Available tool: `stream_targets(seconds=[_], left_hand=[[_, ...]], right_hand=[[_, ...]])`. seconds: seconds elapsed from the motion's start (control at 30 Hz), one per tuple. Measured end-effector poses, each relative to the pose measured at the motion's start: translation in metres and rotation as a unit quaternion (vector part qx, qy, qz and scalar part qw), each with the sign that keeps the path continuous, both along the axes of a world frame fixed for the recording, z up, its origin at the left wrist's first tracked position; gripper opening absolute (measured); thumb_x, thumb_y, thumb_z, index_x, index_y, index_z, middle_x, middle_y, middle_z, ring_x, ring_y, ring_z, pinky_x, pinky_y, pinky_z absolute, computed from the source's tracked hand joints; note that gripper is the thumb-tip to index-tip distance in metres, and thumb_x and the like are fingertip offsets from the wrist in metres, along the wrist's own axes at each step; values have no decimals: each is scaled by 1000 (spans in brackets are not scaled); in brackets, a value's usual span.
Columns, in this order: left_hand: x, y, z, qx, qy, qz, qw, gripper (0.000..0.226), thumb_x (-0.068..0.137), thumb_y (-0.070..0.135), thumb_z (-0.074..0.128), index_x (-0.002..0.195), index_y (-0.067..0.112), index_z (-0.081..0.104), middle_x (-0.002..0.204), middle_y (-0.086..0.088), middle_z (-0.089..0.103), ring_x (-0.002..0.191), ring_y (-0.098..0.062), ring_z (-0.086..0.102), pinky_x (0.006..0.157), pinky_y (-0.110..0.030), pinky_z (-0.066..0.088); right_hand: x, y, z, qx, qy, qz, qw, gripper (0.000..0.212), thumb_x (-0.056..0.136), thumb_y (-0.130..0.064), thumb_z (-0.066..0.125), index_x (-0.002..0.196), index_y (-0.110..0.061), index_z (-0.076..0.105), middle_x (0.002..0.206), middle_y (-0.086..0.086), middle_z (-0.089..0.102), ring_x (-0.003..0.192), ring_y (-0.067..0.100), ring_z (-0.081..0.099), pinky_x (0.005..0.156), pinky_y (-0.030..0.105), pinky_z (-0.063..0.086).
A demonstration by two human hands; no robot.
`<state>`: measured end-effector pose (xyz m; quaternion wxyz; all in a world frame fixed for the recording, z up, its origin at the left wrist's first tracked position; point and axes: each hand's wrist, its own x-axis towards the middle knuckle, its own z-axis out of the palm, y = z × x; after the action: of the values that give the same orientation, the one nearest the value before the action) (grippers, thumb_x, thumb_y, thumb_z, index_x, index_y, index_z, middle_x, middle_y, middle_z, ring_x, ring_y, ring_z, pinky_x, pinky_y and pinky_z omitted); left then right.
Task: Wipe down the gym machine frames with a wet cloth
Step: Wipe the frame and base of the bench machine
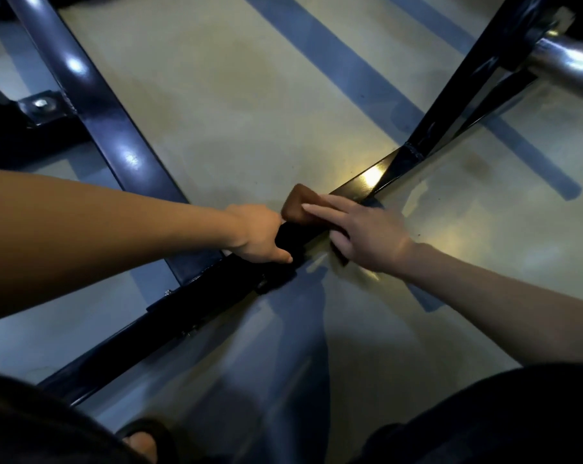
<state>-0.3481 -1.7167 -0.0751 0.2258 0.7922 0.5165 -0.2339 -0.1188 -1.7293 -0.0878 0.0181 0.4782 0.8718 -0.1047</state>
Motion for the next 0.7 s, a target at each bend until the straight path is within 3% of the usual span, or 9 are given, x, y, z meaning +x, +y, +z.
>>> stream_targets(seconds=[0.1,0.2,0.27,0.3,0.33,0.4,0.47,0.57,0.7], left_hand=[[-1,-4,0,8,11,-4,1000,67,89,72,58,121,13,65,118,-11,70,108,-34,66,86,-38,56],[-7,-6,-1,-8,17,-5,1000,69,96,70,46,129,11,59,121,-13,67,108,-35,64,87,-38,54],[-8,-6,2,-25,8,5,1000,67,101,66,38,131,9,58,124,-15,66,110,-35,64,90,-38,53],[-8,-4,4,-31,0,16,999,67,103,64,36,129,7,59,123,-16,67,110,-35,64,88,-36,52],[-7,-2,6,-31,-11,30,999,65,104,61,34,125,5,61,121,-16,68,108,-35,64,85,-35,50],[-7,6,11,-12,-45,69,997,60,106,54,36,114,3,67,110,-17,70,101,-34,66,77,-33,48],[-10,15,16,21,-114,125,985,51,106,46,43,102,3,71,104,-16,72,98,-33,67,81,-35,52],[-6,24,27,-1,-269,278,922,43,103,42,50,103,6,73,108,-10,73,96,-25,67,93,-37,54],[13,24,51,-169,-411,425,788,66,94,76,39,112,19,69,115,4,70,105,-19,62,100,-35,49]], right_hand=[[42,32,0,28,39,-135,990,64,101,-22,53,158,-44,35,164,-6,37,134,28,55,94,40,51],[75,58,6,7,-6,-246,969,60,104,-21,49,161,-33,33,159,6,42,132,37,54,100,46,48],[71,66,11,-29,59,-308,949,56,105,-20,47,160,-30,36,154,10,48,129,37,55,100,43,48],[64,66,15,-62,156,-355,919,53,106,-20,47,158,-30,40,147,11,53,122,34,59,95,39,51],[55,65,19,-121,286,-406,859,49,106,-20,47,155,-31,44,138,11,59,112,29,64,86,36,53],[41,58,28,-282,507,-447,681,36,107,-25,49,143,-25,53,125,11,67,98,22,71,74,34,59],[31,47,37,-407,578,-443,551,28,108,-32,47,123,-14,63,105,11,72,83,20,74,68,31,62],[16,33,47,-481,600,-410,490,37,108,-37,44,108,-12,70,95,9,73,79,23,73,69,34,63],[-6,27,61,-499,625,-350,488,48,109,-39,40,119,-8,75,120,15,71,104,28,72,96,45,59]])
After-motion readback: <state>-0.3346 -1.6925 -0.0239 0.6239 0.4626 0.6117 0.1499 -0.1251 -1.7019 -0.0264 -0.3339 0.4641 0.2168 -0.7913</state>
